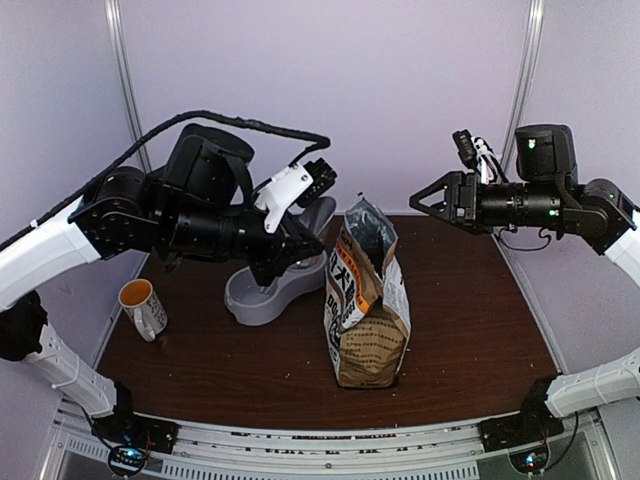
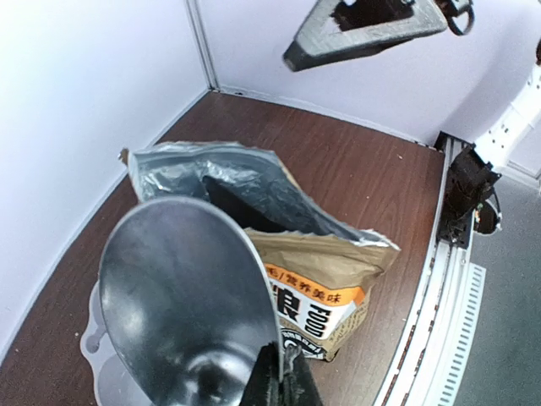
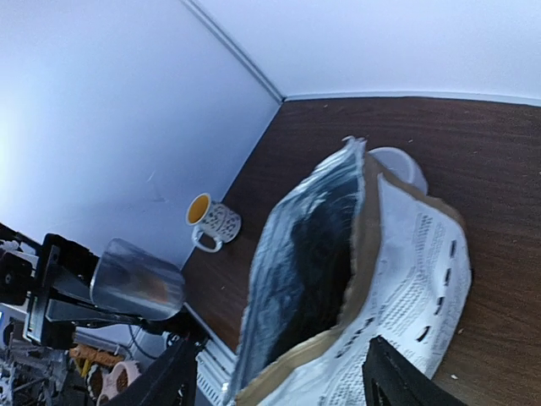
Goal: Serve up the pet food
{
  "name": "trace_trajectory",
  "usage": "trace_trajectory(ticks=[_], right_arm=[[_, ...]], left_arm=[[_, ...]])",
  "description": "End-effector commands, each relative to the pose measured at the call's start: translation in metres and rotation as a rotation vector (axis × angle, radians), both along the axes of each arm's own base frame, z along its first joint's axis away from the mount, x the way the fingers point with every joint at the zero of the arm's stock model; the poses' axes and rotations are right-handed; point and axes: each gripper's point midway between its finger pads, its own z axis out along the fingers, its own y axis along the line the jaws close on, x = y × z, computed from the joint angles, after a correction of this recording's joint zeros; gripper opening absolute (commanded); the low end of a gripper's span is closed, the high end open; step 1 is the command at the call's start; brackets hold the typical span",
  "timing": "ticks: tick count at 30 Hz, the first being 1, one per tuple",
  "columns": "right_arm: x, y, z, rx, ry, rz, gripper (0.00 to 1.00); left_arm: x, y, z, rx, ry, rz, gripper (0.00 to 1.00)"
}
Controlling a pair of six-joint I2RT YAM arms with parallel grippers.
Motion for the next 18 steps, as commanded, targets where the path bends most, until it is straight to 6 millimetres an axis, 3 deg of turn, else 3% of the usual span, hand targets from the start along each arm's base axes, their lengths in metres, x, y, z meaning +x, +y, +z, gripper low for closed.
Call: trace_trajectory(ticks=[1,9,13,18], right_arm=[[-0.028,0.033,0.027,0.1,0.033,0.16,0.68],[-0.052,0.07,0.019,0.172,0.134,0.273,0.6],[-0.05,0.079,0.003,0.15,0.165,0.262,0.51],[-0.045,0.091,0.0,0.155,0.176,0.262,0.46]], left_arm=[[-0.007,-0.001,-0.017,0.235,-0.124,-0.04,0.0],[-0.005,-0.003,-0.031,0.367,-0.179,-0.038,0.0],[-0.01,-0.007,-0.031,0.371,-0.189,-0.061,0.0],[-0.016,-0.01,-0.031,0.372,-0.2,-0.08,0.0]])
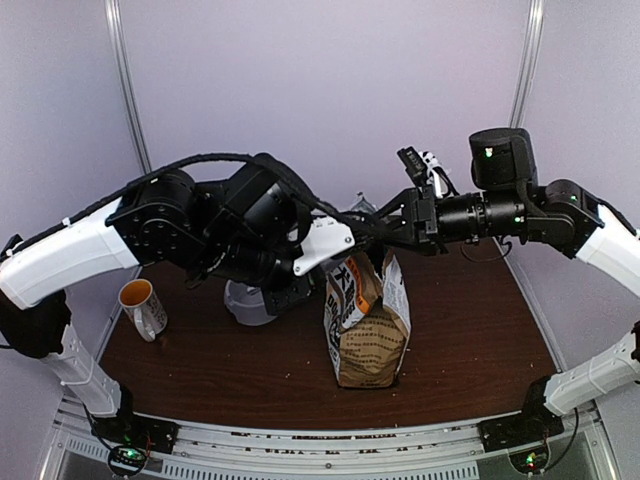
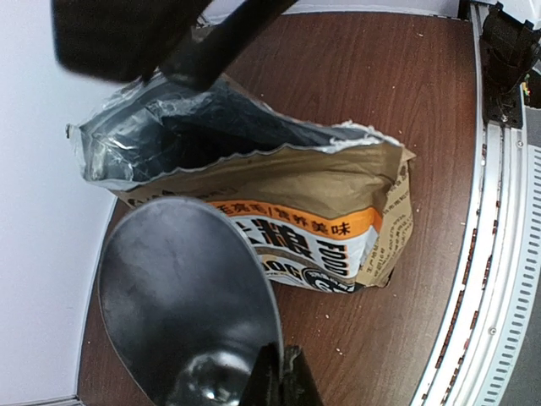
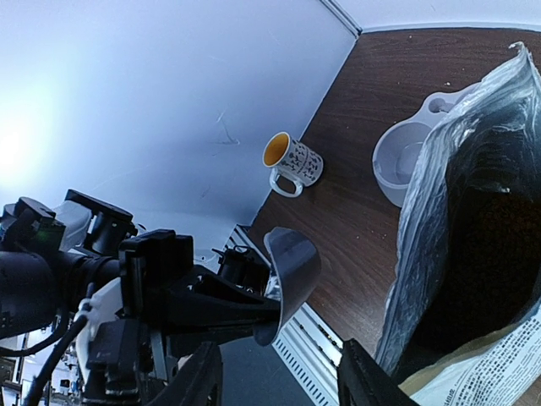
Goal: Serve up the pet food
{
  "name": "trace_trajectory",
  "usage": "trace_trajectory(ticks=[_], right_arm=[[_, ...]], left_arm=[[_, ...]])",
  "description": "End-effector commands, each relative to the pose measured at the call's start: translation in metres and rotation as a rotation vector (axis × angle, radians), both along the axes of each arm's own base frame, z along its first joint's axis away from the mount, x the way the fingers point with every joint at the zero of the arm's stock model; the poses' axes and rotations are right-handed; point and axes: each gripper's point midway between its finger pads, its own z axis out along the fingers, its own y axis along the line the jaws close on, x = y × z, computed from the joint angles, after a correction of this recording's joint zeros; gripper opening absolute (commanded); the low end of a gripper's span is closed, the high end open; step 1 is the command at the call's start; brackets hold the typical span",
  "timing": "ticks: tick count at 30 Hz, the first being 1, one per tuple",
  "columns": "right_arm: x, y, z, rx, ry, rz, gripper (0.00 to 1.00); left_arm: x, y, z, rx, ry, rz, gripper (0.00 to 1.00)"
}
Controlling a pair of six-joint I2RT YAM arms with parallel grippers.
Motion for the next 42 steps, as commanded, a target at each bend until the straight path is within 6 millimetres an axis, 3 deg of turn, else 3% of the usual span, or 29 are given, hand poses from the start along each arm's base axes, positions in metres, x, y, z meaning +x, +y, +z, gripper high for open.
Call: trace_trajectory(ticks=[1,5,12,18,29,34,38,41,42], right_arm=[[0.004,0.012,0.002,0.029,0.006,0.002,0.46],[0.006,0.018,-0.007,0.005,0.02,0.009,0.45],[0.009,0.021,-0.024,-0.059,0.009,-0.01,0.34],[0.007,0.028,-0.023,-0.065,0.001,0.006,0.32],[0.011,0.033,-0.035,-0.142,-0.024,-0.015,0.06],[0.019,0.03,-0.043,-0.184,-0.03,-0.058,0.0],[0.029,0.022,-0.037,-0.179,-0.063,-0.129,0.0],[0.037,0.014,-0.021,-0.138,-0.103,-0.183,0.0],[0.039,0.012,-0.015,-0.122,-0.116,-0.194,0.0]], left_arm=[[-0.003,-0.003,0.019,-0.033,-0.044,-0.022,0.0],[-0.004,-0.006,0.018,-0.029,-0.045,-0.03,0.0],[0.0,-0.009,0.019,-0.026,-0.061,-0.015,0.0],[0.0,-0.01,0.017,-0.018,-0.063,-0.02,0.0],[0.006,-0.008,0.018,0.004,-0.108,0.008,0.0],[0.01,-0.006,0.022,0.006,-0.138,0.03,0.01],[0.019,-0.002,0.034,-0.025,-0.173,0.092,0.45],[0.017,-0.001,0.057,-0.134,-0.163,0.107,0.75],[0.016,0.001,0.067,-0.18,-0.158,0.112,0.8]])
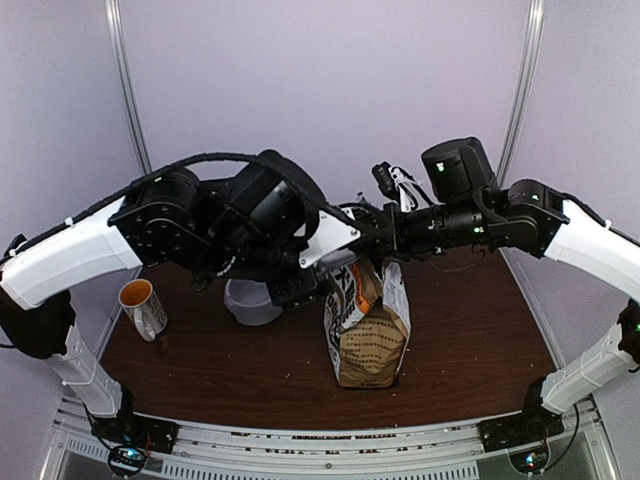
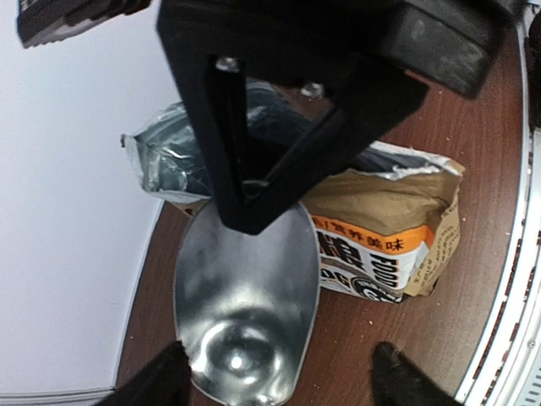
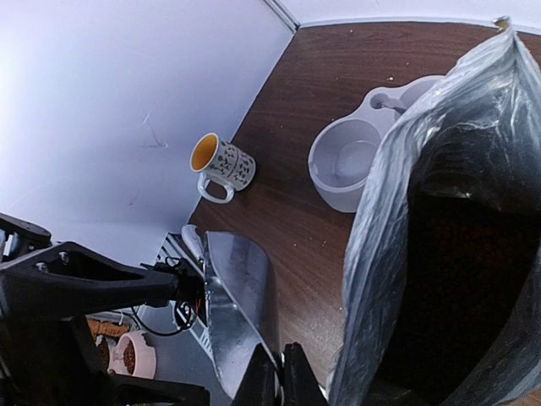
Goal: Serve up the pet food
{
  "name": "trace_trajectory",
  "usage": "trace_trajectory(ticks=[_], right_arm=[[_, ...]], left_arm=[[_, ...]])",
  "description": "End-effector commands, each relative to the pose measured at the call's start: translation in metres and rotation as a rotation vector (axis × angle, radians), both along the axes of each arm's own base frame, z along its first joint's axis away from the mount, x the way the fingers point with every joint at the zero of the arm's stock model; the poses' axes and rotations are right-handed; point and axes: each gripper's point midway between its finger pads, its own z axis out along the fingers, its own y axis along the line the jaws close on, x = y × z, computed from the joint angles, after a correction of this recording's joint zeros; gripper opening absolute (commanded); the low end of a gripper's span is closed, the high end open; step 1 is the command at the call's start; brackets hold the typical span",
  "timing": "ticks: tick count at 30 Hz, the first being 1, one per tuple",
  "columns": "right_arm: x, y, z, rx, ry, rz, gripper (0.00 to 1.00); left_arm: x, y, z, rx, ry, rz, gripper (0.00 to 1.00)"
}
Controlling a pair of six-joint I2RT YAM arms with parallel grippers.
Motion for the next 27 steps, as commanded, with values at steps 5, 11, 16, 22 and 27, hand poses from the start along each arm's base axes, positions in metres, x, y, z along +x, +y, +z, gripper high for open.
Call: trace_trajectory(ticks=[5,11,16,22,27], right_arm=[[0.022,-0.023,0.059,0.162,-0.18,-0.094,0.0],[0.026,-0.041,0.073,0.245,-0.258,-0.072,0.0],[0.013,-0.049,0.081,0.321,-0.293,0.005,0.0],[-0.007,-0.048,0.093,0.384,-0.332,0.102,0.0],[-0.017,-0.042,0.095,0.414,-0.329,0.165,0.0]], left_arm=[[0.014,0.023,0.102,-0.513,0.073,0.094,0.92],[0.045,0.071,0.117,-0.929,0.372,0.17,0.95],[0.049,0.082,0.106,-1.07,0.555,0.132,0.96],[0.046,0.075,0.097,-1.114,0.692,0.088,0.96],[0.036,0.057,0.101,-1.118,0.786,-0.024,0.89]])
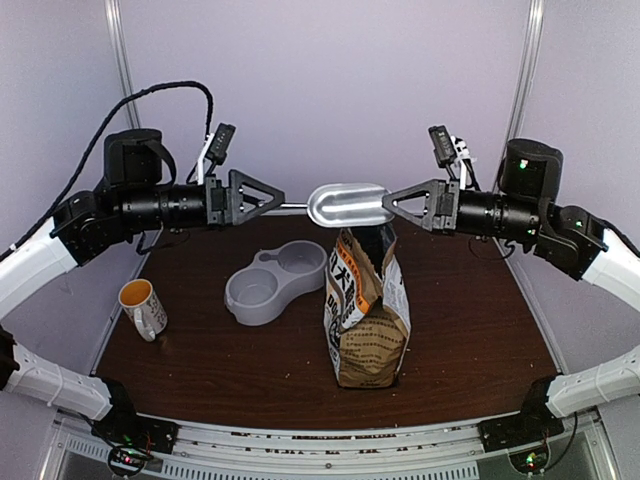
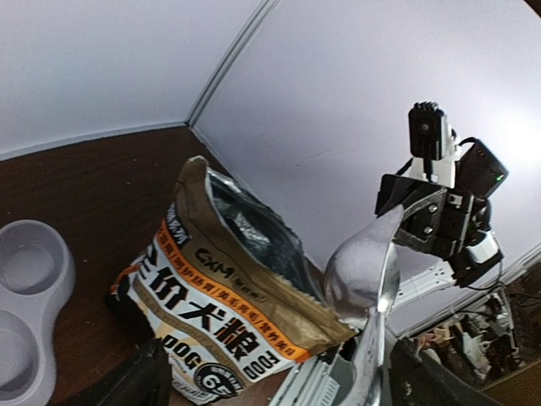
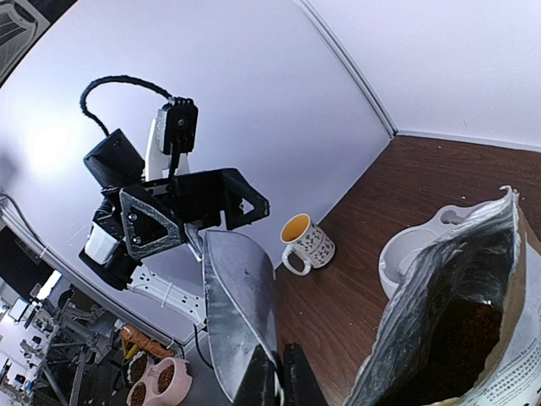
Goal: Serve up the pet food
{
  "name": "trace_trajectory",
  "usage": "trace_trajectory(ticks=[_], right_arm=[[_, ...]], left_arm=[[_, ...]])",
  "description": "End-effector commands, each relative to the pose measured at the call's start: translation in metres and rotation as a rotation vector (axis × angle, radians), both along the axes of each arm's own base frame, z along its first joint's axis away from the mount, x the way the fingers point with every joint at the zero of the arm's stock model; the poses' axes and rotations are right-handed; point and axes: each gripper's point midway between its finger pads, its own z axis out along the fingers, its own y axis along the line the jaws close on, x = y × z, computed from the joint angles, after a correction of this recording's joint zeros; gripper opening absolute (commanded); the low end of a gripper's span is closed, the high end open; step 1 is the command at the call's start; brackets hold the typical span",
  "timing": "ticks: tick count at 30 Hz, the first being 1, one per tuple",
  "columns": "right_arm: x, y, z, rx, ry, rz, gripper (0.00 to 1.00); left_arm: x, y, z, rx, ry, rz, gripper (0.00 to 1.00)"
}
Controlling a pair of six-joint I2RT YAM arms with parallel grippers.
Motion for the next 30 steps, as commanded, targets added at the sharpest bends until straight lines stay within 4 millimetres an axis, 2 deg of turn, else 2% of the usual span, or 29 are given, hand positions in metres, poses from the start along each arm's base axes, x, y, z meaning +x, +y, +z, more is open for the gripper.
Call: trace_trajectory(ticks=[1,4,6,7,15,23,28,30], right_arm=[[-0.015,0.003,0.021,0.067,-0.063,0.085,0.0],[-0.014,0.006,0.016,0.053,-0.056,0.089,0.0],[-0.012,0.007,0.014,0.049,-0.046,0.086,0.0],[-0.011,0.007,0.012,0.048,-0.04,0.084,0.0],[-0.004,0.012,0.008,0.036,-0.004,0.07,0.0],[0.0,0.015,0.004,0.023,0.009,0.064,0.0],[0.003,0.014,0.003,0.019,0.017,0.044,0.0],[0.004,0.013,0.002,0.017,0.02,0.041,0.0]], left_arm=[[-0.019,-0.02,0.033,-0.164,-0.01,-0.175,0.82],[-0.023,-0.026,0.034,-0.187,0.002,-0.217,0.58],[-0.023,-0.027,0.033,-0.187,0.006,-0.227,0.47],[-0.024,-0.028,0.032,-0.186,0.008,-0.232,0.45],[-0.028,-0.033,0.019,-0.15,0.05,-0.273,0.52],[-0.03,-0.037,0.015,-0.142,0.061,-0.303,0.48],[-0.03,-0.039,0.012,-0.136,0.07,-0.313,0.6],[-0.03,-0.039,0.011,-0.136,0.068,-0.314,0.62]])
